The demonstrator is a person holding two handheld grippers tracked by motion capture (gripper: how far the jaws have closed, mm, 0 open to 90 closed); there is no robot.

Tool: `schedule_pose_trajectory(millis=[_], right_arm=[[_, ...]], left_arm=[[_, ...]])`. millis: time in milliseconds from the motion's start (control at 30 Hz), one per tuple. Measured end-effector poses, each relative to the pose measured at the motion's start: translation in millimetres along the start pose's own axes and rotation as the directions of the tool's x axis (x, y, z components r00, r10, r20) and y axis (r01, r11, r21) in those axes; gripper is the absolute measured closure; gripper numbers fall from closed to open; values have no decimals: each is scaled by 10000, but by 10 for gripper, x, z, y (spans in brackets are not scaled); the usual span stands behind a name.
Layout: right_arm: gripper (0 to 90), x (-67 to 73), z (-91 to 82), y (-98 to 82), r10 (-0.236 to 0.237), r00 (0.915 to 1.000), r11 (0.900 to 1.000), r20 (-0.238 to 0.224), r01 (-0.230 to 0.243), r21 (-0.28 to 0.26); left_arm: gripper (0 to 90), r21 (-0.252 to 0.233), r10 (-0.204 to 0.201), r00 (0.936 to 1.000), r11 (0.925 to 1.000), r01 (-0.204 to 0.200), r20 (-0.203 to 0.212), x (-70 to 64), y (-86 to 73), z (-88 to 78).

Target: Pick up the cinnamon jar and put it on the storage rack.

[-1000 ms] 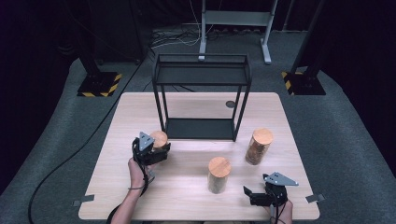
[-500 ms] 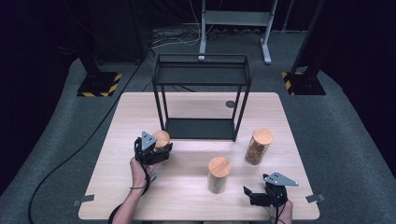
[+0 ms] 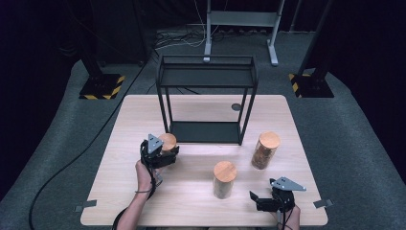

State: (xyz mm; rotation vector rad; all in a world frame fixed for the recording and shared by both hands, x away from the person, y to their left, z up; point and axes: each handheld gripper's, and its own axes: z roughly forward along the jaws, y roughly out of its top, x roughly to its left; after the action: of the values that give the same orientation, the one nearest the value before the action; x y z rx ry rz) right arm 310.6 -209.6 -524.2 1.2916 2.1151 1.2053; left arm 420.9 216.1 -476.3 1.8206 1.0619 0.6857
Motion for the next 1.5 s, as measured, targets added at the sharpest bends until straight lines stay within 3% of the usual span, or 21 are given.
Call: schedule_pose_trajectory(millis=[1500], right_arm=[[14, -1, 0, 0, 11, 10000, 10000, -5, -11, 0]], left_arm=[[253, 76, 307, 9991, 9995, -309, 305, -148, 127, 170]])
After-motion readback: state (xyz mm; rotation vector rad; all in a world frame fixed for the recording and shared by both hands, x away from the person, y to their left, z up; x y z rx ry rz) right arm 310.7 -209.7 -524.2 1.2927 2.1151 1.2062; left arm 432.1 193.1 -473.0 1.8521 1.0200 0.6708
